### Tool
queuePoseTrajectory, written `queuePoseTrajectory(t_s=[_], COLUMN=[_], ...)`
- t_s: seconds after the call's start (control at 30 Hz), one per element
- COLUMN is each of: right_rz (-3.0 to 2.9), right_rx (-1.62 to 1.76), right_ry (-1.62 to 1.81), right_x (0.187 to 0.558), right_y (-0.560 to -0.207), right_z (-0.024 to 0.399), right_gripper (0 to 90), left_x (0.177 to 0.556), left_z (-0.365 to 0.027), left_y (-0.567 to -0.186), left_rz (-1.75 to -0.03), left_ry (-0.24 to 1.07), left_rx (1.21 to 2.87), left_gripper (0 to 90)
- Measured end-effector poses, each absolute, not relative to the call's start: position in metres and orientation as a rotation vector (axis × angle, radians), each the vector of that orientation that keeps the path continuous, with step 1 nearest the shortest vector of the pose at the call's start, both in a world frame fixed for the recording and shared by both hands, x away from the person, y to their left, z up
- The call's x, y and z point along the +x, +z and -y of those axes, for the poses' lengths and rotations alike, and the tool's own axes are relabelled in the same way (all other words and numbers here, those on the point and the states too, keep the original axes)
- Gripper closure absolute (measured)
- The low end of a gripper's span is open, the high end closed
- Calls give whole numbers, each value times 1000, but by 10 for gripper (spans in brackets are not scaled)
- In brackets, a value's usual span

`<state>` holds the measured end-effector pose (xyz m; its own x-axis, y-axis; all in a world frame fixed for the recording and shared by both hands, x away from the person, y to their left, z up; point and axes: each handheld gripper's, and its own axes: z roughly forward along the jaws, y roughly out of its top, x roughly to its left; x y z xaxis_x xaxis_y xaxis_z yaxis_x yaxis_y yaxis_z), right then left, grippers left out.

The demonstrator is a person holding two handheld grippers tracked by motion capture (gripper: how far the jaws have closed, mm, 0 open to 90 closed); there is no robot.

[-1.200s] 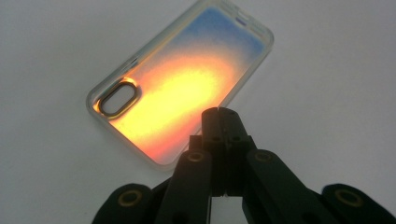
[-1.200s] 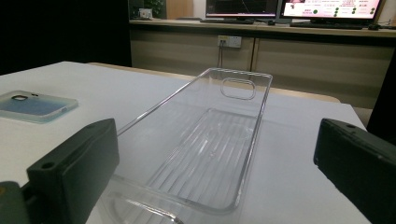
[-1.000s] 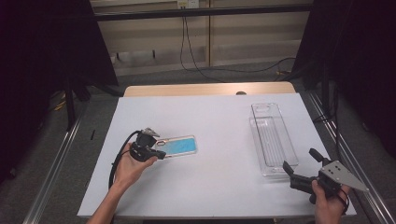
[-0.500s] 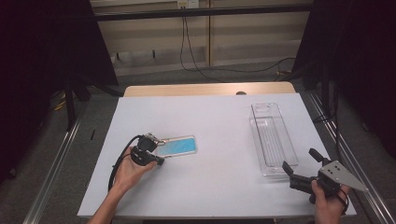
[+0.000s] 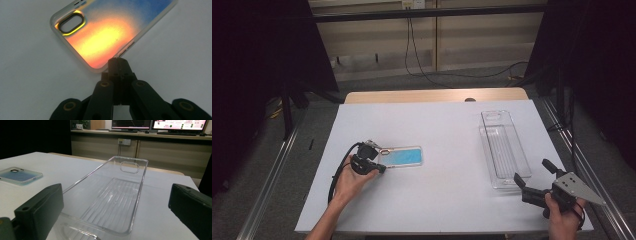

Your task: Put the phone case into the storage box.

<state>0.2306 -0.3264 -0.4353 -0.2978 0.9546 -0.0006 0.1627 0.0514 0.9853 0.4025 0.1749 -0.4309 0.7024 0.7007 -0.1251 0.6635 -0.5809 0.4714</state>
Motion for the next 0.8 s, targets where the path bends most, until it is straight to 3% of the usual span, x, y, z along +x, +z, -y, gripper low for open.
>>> queuePoseTrajectory(t_s=[0.6,0.8], right_rz=[-1579,-1583], right_rx=[1150,1148], right_ry=[1319,1318], right_x=[231,231], right_y=[-435,-435], right_z=[326,326], right_gripper=[0,0], left_x=[412,416], left_z=[-180,-176], left_y=[-432,-431], left_rz=[-1072,-1069], left_ry=[105,161], left_rx=[2401,2432], left_gripper=[900,900])
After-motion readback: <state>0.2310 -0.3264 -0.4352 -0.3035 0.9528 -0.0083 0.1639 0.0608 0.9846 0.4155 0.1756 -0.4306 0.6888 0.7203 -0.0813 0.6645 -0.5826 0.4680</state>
